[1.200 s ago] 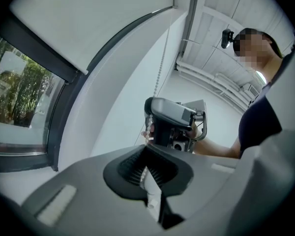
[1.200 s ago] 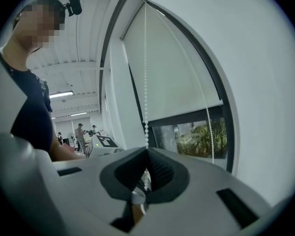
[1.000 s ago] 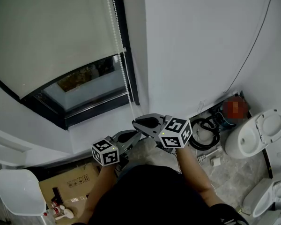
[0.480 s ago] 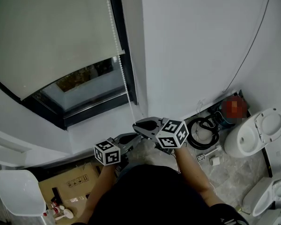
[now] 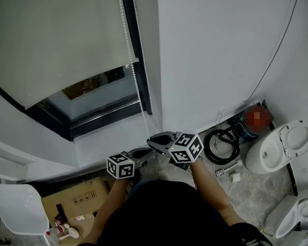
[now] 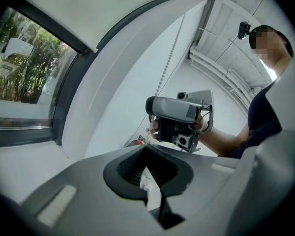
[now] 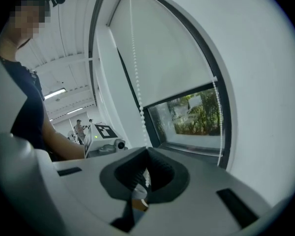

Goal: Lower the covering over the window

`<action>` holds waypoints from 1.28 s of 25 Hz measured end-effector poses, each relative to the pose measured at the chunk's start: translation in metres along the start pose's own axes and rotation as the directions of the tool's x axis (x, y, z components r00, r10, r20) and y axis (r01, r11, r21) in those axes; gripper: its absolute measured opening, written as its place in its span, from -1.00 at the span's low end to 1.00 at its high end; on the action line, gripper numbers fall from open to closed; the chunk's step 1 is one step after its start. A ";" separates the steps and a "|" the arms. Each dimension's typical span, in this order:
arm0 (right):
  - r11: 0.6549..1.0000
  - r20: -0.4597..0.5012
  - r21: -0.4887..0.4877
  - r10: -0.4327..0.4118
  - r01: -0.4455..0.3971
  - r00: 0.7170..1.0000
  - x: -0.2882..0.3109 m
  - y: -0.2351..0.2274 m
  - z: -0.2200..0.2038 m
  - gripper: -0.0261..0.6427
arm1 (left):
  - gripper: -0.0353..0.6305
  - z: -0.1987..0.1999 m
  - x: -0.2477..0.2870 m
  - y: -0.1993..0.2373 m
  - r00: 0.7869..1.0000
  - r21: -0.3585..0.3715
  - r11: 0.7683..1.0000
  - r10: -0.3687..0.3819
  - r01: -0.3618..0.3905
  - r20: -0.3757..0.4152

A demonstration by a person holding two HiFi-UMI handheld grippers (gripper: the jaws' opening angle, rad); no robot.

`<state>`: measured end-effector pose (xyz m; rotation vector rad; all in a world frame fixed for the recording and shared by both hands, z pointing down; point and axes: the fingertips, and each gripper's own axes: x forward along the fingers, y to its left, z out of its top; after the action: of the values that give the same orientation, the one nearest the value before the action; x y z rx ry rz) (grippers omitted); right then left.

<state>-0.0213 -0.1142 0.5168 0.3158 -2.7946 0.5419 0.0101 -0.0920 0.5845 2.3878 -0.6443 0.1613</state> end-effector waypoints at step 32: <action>0.998 -0.081 0.047 -0.031 0.035 0.996 0.021 -0.014 -0.038 -0.88 | -0.72 -0.011 -0.022 0.039 0.989 -0.026 0.989 0.145 -0.145 0.003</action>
<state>-0.0287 -0.1151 0.5617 0.3418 -2.6974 0.6017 -0.0279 -0.1022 0.6096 2.3175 -0.8181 0.2084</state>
